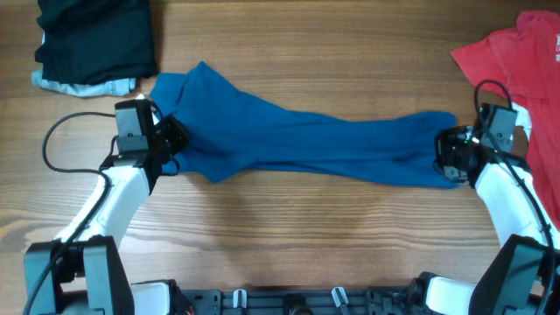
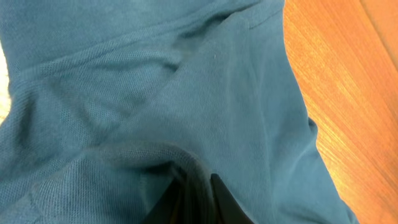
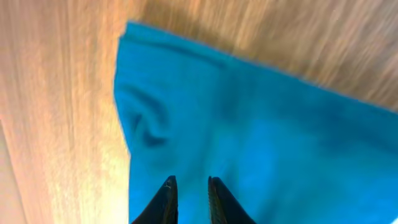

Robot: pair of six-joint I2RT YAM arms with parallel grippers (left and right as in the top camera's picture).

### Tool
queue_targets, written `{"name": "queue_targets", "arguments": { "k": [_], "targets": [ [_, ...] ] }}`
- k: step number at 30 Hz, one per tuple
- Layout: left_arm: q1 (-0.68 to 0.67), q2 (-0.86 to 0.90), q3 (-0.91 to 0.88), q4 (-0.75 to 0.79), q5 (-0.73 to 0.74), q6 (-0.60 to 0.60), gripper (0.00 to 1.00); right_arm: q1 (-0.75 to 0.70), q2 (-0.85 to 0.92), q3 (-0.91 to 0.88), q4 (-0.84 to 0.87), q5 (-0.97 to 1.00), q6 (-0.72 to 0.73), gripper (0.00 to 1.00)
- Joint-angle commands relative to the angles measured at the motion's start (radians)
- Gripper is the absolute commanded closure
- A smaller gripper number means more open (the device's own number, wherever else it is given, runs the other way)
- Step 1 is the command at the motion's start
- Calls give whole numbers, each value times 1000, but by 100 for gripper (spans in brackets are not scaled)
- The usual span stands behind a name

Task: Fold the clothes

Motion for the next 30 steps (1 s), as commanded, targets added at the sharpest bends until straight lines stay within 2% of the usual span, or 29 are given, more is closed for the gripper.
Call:
{"name": "queue_targets", "arguments": {
  "k": [1, 2, 5, 6, 7, 8, 9, 12, 16, 19, 21, 23, 25, 26, 27, 30],
  "targets": [
    [-1, 24, 3, 31, -18, -3, 96, 60, -15, 15, 65, 81, 6, 84],
    [-1, 24, 3, 41, -18, -3, 96, 74, -15, 15, 85, 105, 6, 84],
    [-1, 24, 3, 80, -26, -3, 84, 92, -15, 15, 129, 171, 5, 74],
    [-1, 24, 3, 98, -40, -3, 80, 92, -15, 15, 161, 179, -10, 62],
    [-1, 24, 3, 127, -42, -2, 71, 92, -15, 15, 198, 165, -61, 43],
    [-1, 23, 3, 138, -42, -2, 45, 92, -15, 19, 229, 130, -120, 28],
    [-1, 15, 8, 141, -34, 0, 0, 92, -15, 37, 241, 76, -203, 1],
    [-1, -21, 16, 105, -31, 37, 0, 92, -16, 126, 138, 58, -333, 1],
    [-1, -121, 23, -31, -31, 87, 0, 92, -38, 270, -126, 56, -418, 0],
    [-11, -266, 34, -336, -9, 87, 0, 92, -81, 316, -296, -32, -480, 1],
    [-82, -283, 29, -579, 107, 84, 0, 92, -103, 315, -431, -196, -526, 1],
    [-134, -248, 20, -594, 171, 81, 0, 94, -99, 310, -473, -197, -520, 1],
    [-190, -189, 20, -569, 167, 22, 2, 94, -97, 309, -514, -226, -516, 1],
    [-209, -154, 20, -546, 164, 9, 9, 94, -97, 309, -534, -270, -520, 0],
    [-224, -104, 20, -519, 146, -13, 11, 94, -97, 309, -567, -309, -521, 1],
    [-227, 16, 20, -453, 134, -48, 11, 94, -97, 309, -620, -316, -567, 1]
  ]
}}
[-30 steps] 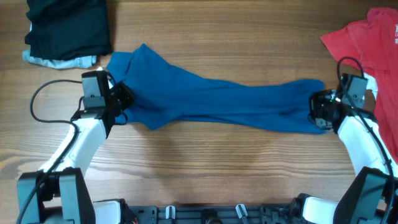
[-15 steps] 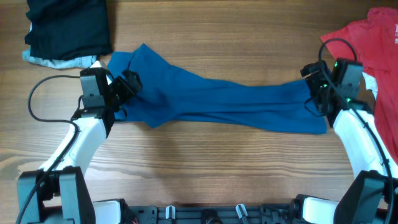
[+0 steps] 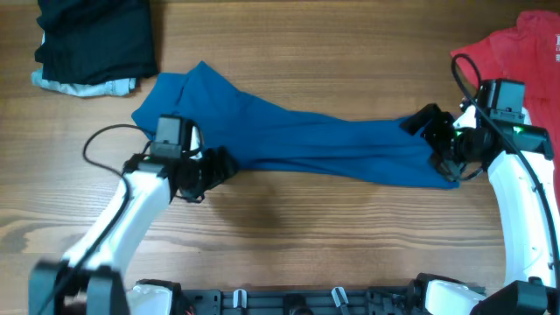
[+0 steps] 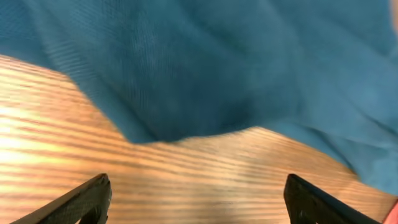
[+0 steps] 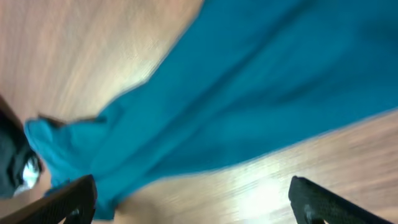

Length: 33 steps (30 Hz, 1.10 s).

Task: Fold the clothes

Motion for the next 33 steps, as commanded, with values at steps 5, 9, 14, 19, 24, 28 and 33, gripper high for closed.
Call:
{"name": "queue_targets", "arguments": {
  "k": [5, 9, 14, 19, 24, 28, 33],
  "targets": [
    [-5, 211, -8, 113, -110, -53, 11, 4, -6, 3, -53, -62, -100, 0],
    [-5, 212, -8, 166, -119, -53, 18, 4, -6, 3, -50, -62, -102, 1],
    [-5, 211, -8, 158, -110, -53, 45, 4, -6, 3, -49, -28, -103, 1],
    [-5, 163, -2, 125, -55, -54, 68, 4, -5, 3, -47, -8, -103, 1],
    [-5, 70, 2, 113, -56, -53, 90, 4, -5, 3, -38, -9, -102, 0],
    [-5, 57, 2, 214, -63, -53, 96, 4, -5, 3, -38, -9, -103, 1],
    [-5, 72, 2, 358, -125, -53, 96, 4, -5, 3, -39, -9, -102, 0]
  ]
}}
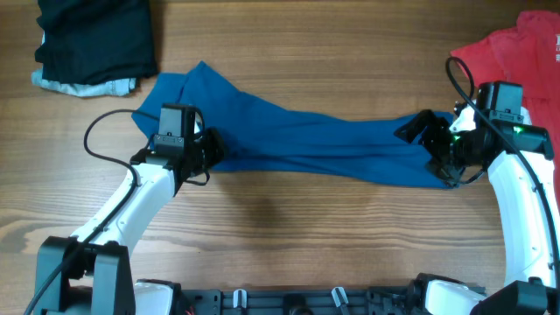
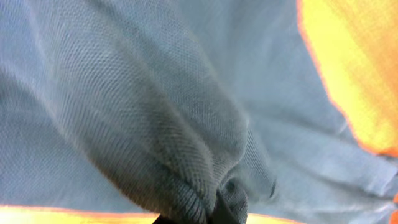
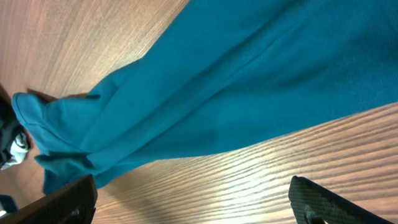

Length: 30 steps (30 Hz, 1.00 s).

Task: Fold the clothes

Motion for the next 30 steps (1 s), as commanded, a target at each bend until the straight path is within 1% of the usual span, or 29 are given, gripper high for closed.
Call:
{"name": "queue_targets", "arguments": {
  "k": [1, 7, 8, 9, 11, 12, 15, 17, 19, 21, 22, 23, 24, 25, 26, 27, 28, 29, 30],
  "targets": [
    [-3, 9, 0, 83, -97, 1, 96, 4, -5, 3, 2, 14, -14, 1],
    [-3, 77, 0, 318, -283, 1, 96, 4, -5, 3, -2, 14, -14, 1],
    [-3, 93, 0, 351, -313, 1, 95, 4, -5, 3, -2, 14, -14, 1],
    [-3, 107, 0, 373, -330, 1, 86, 4, -5, 3, -2, 14, -14, 1],
    [-3, 132, 0, 387, -362, 2, 7, 4, -5, 3, -7, 14, -24, 1],
    [-3, 132, 0, 384, -362, 5, 0, 4, -5, 3, -9, 17, -42, 1],
    [-3, 107, 0, 363, -342, 5, 0, 4, -5, 3, -10, 49, -89, 1],
    [-3, 53, 0, 309, -331, 5, 0, 4, -4, 3, -12, 56, -127, 1],
    [-3, -21, 0, 214, -333, 5, 0, 4, -2, 3, -11, 56, -156, 1],
    [-3, -95, 0, 89, -346, 5, 0, 4, 6, -6, -6, 68, -161, 5],
    [-3, -113, 0, 50, -358, 5, 0, 4, 13, -19, 5, 77, -159, 12],
    [-3, -121, 0, 13, -358, 5, 0, 4, 26, -42, 29, 94, -156, 26],
    [-3, -120, 0, -14, -345, 4, 0, 4, 37, -61, 48, 124, -138, 36],
    [-3, -117, 0, -54, -322, 4, 0, 4, 55, -83, 72, 196, -79, 46],
    [-3, -108, 0, -102, -302, 4, 0, -3, 80, -104, 101, 252, 4, 53],
    [-3, -97, -1, -132, -293, 4, 0, -12, 106, -113, 135, 230, 17, 53],
    [-3, -82, -2, -148, -293, 5, 0, -19, 134, -113, 167, 178, -3, 54],
    [-3, -66, -2, -154, -293, 5, 4, -21, 150, -113, 191, 135, -40, 56],
    [-3, -45, -2, -154, -281, 5, 21, -18, 188, -113, 235, 57, -116, 66]
  ]
}}
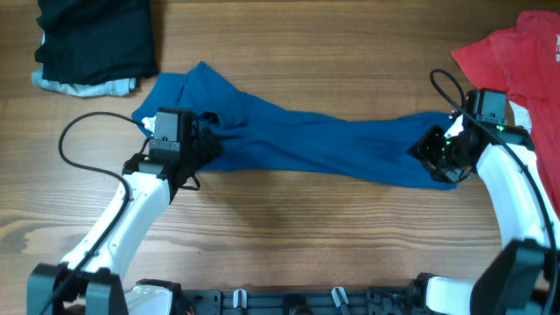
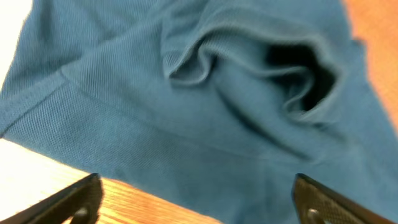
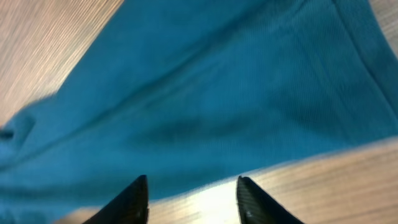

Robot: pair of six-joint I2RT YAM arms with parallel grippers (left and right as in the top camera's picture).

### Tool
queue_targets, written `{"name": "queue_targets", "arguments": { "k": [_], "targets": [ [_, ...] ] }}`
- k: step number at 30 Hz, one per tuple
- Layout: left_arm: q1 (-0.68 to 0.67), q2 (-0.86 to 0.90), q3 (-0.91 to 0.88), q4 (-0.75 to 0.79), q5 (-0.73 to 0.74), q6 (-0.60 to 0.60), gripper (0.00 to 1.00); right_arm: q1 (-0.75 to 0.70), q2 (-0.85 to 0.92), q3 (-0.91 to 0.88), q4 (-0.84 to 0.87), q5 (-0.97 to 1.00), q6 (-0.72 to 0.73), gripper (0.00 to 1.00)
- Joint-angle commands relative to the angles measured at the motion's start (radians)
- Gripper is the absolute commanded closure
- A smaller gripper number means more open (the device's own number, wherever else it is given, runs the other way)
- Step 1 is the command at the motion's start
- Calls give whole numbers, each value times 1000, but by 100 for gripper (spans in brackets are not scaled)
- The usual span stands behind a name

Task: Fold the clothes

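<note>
A blue shirt (image 1: 306,140) lies stretched across the middle of the table, with its collar end at the left and its hem at the right. My left gripper (image 1: 197,149) is over the left end with its jaws wide open. In the left wrist view this gripper (image 2: 199,208) holds nothing, and rumpled blue fabric (image 2: 249,74) lies below it. My right gripper (image 1: 435,157) is at the shirt's right end. In the right wrist view it (image 3: 194,202) is open over the near edge of the blue cloth (image 3: 205,106), with wood showing between the fingers.
A red garment (image 1: 525,52) lies at the far right corner, close behind the right arm. A folded black stack (image 1: 92,35) on a pale item sits at the far left corner. The left arm's cable (image 1: 83,131) loops over the wooden table (image 1: 289,245).
My left gripper was shut on a bunch of blue fabric and is now wide open, with the fabric left rumpled. The right gripper's jaws are narrower and sit closer to the shirt's edge.
First both grippers had narrow jaws at the shirt's two ends. A second later both were wide open, the left at the shirt's near edge. Then the left was shut on fabric while the right stayed open. Now the left is open and the shirt's left end is more bunched.
</note>
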Motion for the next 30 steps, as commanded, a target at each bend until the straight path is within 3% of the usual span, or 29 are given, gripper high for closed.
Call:
{"name": "queue_targets", "arguments": {
  "k": [1, 2, 3, 4, 6, 9, 13, 19, 23, 26, 30],
  "targets": [
    [0, 73, -2, -3, 52, 3, 50, -4, 91, -5, 83, -156, -115, 76],
    [0, 88, -2, 4, 69, 3, 60, -2, 114, -5, 95, -205, -152, 81],
    [0, 118, -2, 27, 106, 3, 62, 2, 143, -5, 101, -264, -199, 92],
    [0, 136, -2, 45, 119, 3, 69, 5, 161, -5, 101, -294, -223, 96],
    [0, 174, -2, 106, 151, 3, 83, 19, 204, -5, 101, -312, -238, 96],
    [0, 195, -2, 169, 166, 4, 95, 38, 253, -5, 103, -311, -203, 95],
    [0, 229, -2, 188, 51, 12, 96, 39, 332, -6, 129, -219, -85, 96],
    [25, 346, -2, 117, -91, 56, 87, 39, 369, -6, 136, 1, 21, 94],
    [121, 385, -2, 55, -111, 21, 86, 39, 369, -5, 149, 175, 126, 96],
    [211, 385, -2, -12, -110, 21, 94, 39, 369, 19, 148, 187, 121, 96],
    [311, 369, -2, -86, -79, 18, 92, 39, 369, 97, 113, 183, 93, 93]
  ]
}}
